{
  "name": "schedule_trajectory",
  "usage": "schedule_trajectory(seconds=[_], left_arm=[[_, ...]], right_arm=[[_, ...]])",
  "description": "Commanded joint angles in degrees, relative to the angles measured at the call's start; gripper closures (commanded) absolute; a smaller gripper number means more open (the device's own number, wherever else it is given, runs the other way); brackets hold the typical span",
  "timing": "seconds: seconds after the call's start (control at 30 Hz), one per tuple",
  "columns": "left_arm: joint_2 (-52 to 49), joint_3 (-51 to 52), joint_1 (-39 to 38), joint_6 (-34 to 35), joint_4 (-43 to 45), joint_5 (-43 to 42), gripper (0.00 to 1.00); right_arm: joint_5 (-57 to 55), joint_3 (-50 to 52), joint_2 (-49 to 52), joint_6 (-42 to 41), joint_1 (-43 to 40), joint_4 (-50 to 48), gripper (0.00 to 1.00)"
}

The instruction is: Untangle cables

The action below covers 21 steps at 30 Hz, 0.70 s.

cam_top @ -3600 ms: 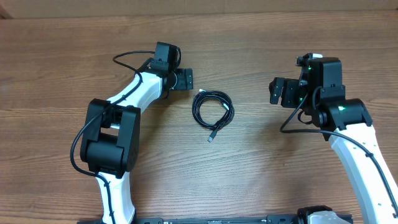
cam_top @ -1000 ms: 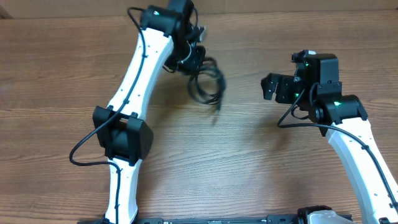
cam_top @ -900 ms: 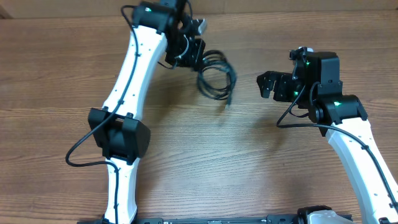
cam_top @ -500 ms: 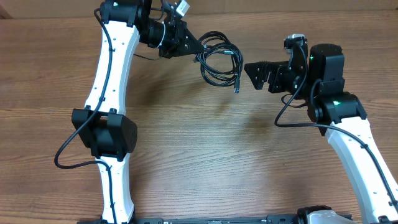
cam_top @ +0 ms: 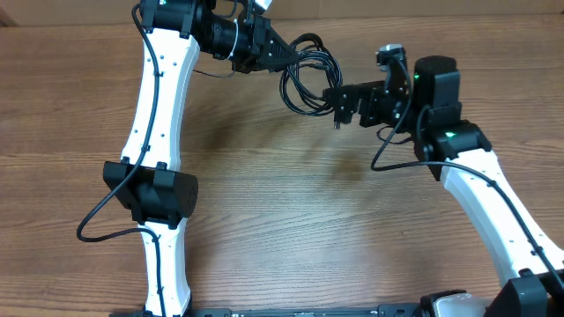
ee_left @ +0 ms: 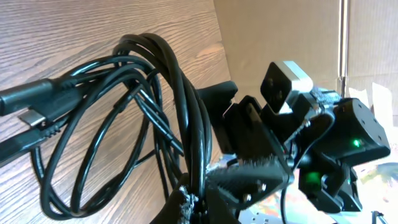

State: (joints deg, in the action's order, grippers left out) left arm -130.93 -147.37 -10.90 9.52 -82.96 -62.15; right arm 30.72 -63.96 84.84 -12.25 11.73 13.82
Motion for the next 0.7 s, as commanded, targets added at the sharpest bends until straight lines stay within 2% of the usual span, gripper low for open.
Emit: schedule_trajectory(seconds=[0.0,0.07,0.1,0.13,0.5,0.67], left_arm=[[2.3,-1.7,-0.7,1.0,0.0,-1.9,0.96],[2.9,-1.7,-0.8,1.0,0.1,-1.7,0.96],[3.2,-1.7,-0.8,1.0,0.1,-1.2,0.96],[3.4,-1.7,-0.8,1.0,0.1,-0.2,0.96],[9.8,-1.7,-0.8,1.0,-1.1,17.0,0.96],[12.5,-1.7,-0.6,1.0,-0.6,19.9,0.96]], right_arm=[[-0.7,-0.9,0.8,-0.2,2.1,-1.9,0.20],[-2.7,-0.9,0.9,-0.1,3.1,-2.2,0.56],[-3.7,-0.9,0.9,-0.1,3.5,-2.1,0.84],[-4.6,-0.9,0.9,-0.1,3.6,-2.0,0.96],[-5.6,-1.1,0.1,0.0,2.8,-2.5,0.96],[-5.4,-1.0,0.1,0.0,3.6,-2.6,0.96]])
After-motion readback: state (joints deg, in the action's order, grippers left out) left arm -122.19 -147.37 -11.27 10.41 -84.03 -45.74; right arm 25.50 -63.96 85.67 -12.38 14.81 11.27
